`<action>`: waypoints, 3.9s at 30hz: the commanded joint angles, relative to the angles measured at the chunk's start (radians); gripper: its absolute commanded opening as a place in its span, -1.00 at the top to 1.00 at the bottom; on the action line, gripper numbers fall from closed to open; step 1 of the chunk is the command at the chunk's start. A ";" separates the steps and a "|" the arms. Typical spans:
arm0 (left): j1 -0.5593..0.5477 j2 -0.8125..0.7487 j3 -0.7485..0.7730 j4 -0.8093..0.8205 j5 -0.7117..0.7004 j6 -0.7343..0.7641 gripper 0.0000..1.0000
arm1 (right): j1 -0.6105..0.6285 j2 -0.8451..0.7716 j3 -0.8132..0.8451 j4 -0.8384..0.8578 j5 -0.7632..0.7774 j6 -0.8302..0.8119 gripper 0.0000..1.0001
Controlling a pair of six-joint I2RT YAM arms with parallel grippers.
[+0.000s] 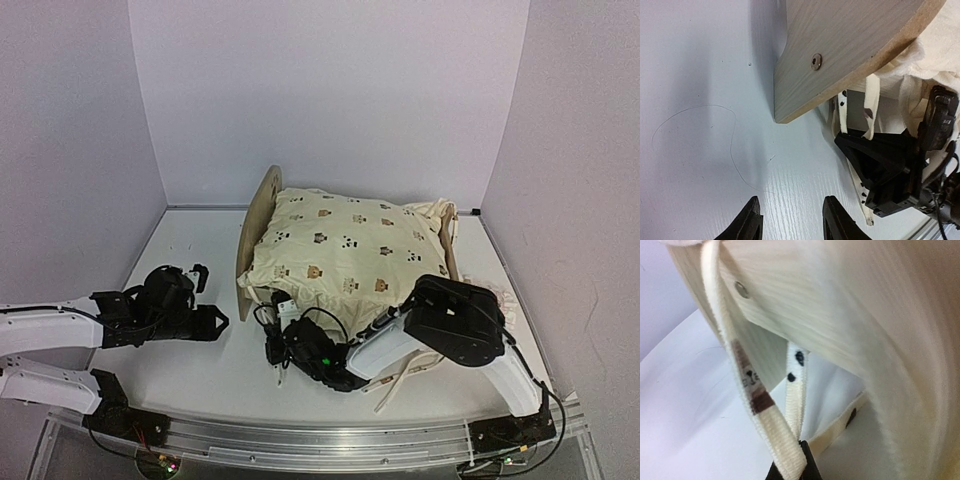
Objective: Set up the pet bed
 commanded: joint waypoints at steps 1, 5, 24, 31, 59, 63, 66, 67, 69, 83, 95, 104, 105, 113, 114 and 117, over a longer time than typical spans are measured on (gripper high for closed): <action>-0.002 0.017 0.061 -0.028 0.023 0.027 0.16 | 0.012 -0.169 0.022 -0.309 -0.209 0.131 1.00; -0.002 0.009 0.070 -0.039 0.022 0.030 0.15 | 0.011 -0.259 0.033 -0.469 -0.362 0.168 1.00; -0.002 0.076 0.073 0.008 0.112 0.052 0.12 | 0.011 -0.386 -0.029 -0.693 -0.615 0.206 -0.11; -0.002 0.056 0.053 0.043 0.175 0.052 0.03 | 0.013 -0.318 0.025 -0.691 -0.559 0.136 -0.09; -0.003 -0.025 0.041 -0.076 0.105 -0.008 0.08 | -0.016 -0.087 0.183 -0.481 -0.130 -0.116 0.22; -0.004 -0.022 0.043 -0.074 0.104 -0.006 0.09 | -0.016 -0.070 0.181 -0.463 -0.059 -0.103 0.19; -0.004 -0.022 0.039 -0.071 0.104 -0.006 0.09 | -0.015 -0.054 0.173 -0.445 -0.013 -0.070 0.18; -0.004 -0.023 0.038 -0.070 0.104 -0.006 0.10 | -0.014 -0.046 0.177 -0.442 -0.002 -0.065 0.18; -0.004 -0.022 0.035 -0.068 0.104 -0.006 0.10 | -0.007 -0.030 0.188 -0.441 0.034 -0.063 0.18; -0.004 -0.063 0.030 -0.087 0.116 0.003 0.11 | 0.062 0.061 0.259 -0.545 0.251 -0.080 0.28; -0.004 -0.069 0.024 -0.076 0.125 0.009 0.11 | 0.121 -0.103 0.139 -0.807 0.313 0.067 0.27; -0.005 -0.053 0.032 -0.070 0.127 0.012 0.11 | 0.122 -0.291 0.029 -0.825 0.214 0.150 0.10; -0.004 -0.051 0.033 -0.069 0.128 0.012 0.11 | 0.120 -0.302 0.024 -0.823 0.209 0.153 0.04; -0.004 -0.032 0.028 -0.052 0.135 0.008 0.11 | 0.065 -0.313 -0.057 -0.750 0.050 0.248 -0.05; -0.004 -0.030 0.028 -0.054 0.135 0.008 0.11 | 0.062 -0.311 -0.066 -0.739 0.029 0.258 -0.04; -0.004 -0.030 0.032 -0.061 0.133 0.009 0.11 | 0.061 -0.308 -0.091 -0.718 -0.009 0.268 -0.04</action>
